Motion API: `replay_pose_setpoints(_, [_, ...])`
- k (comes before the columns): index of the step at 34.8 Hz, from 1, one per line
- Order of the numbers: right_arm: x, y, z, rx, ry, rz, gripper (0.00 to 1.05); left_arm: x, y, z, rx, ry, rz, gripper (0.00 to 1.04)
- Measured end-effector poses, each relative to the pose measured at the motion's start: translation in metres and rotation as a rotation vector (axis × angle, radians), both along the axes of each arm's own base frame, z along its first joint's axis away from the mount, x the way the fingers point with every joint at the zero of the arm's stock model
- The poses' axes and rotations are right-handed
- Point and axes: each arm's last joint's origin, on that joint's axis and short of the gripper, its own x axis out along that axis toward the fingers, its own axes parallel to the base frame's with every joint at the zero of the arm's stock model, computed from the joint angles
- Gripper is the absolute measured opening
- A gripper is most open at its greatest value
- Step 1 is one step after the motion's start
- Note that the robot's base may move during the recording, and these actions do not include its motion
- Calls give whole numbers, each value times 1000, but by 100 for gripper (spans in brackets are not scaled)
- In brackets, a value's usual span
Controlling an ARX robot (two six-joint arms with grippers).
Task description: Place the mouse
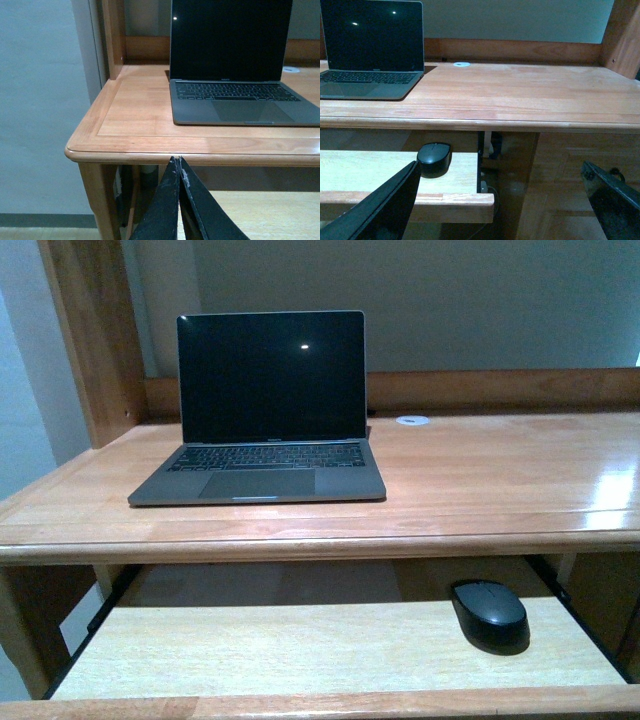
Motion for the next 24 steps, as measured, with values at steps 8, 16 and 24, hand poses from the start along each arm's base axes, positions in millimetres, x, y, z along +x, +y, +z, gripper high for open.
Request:
replay_pose_setpoints(8, [0, 0, 0, 0, 0, 0, 98, -25, 0, -9, -1, 2, 0, 2])
replay_pose_setpoints(16, [0, 0, 0, 0, 0, 0, 98, -41, 0, -13, -1, -6, 0, 2])
replay_pose_setpoints(24, [0, 0, 0, 0, 0, 0, 98, -51, 0, -27, -3, 21, 0, 2])
